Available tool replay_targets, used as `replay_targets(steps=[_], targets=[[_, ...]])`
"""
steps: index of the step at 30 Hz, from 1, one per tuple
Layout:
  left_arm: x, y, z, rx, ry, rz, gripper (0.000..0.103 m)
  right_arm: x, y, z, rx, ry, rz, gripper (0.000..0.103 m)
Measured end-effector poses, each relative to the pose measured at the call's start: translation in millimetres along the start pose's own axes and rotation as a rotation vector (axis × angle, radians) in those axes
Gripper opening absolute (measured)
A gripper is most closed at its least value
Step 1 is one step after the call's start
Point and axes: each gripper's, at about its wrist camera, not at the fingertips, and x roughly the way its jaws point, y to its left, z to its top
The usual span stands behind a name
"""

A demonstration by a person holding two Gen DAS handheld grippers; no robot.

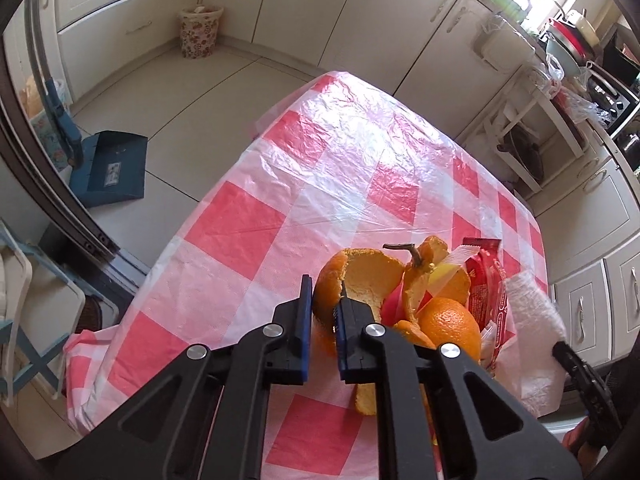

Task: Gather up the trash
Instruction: 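Grasp orange peel with the left tool while right grasps white tissue, then hold the orange peel in the left tool and lift the tissue with the right tool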

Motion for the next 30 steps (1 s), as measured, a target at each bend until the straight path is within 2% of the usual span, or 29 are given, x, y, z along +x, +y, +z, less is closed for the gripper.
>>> replay_targets(steps=[7,9,10,11,13,14,17,25,27,28,30], targets=[[21.7,13.8,-7.2,-0.038,0.088,0.029,0.01,17.3,-6.1,-14.4,0.001,0.087,-0.036,0.004],[23.6,14.4,-8.3,-0.033,0.09,0.039,0.016,19.0,-4.6,-14.4,0.0,0.095,-0.035,0.006],[23.5,14.1,-8.4,-0.028,0.086,0.05,0.024,18.4,-3.8,-13.9,-0.001,0.096,-0.034,0.015],[23.4,13.0,-8.2,-0.024,0.079,0.058,0.033,17.4,-3.7,-13.5,-0.003,0.094,-0.034,0.031],[22.2,10.7,-7.5,-0.016,0.066,0.071,0.042,15.7,-2.3,-13.6,-0.011,0.082,-0.047,0.046],[22.3,9.9,-7.3,-0.013,0.064,0.073,0.045,15.7,-2.1,-13.6,-0.015,0.081,-0.05,0.046],[23.9,6.5,-7.2,-0.002,0.063,0.081,0.047,17.7,-3.3,-13.2,-0.009,0.084,-0.05,0.046],[26.3,3.3,-5.5,0.011,0.058,0.09,0.045,27.2,-1.0,-14.6,-0.016,0.108,-0.066,0.046],[27.4,2.5,-6.2,0.023,0.067,0.081,0.024,27.5,0.0,-15.2,-0.018,0.111,-0.063,0.037],[28.1,1.6,-6.8,0.031,0.073,0.078,0.015,27.3,0.7,-15.4,-0.02,0.112,-0.061,0.029],[25.4,0.1,-7.6,0.038,0.065,0.063,0.01,24.7,2.6,-15.8,-0.023,0.102,-0.062,0.023]])
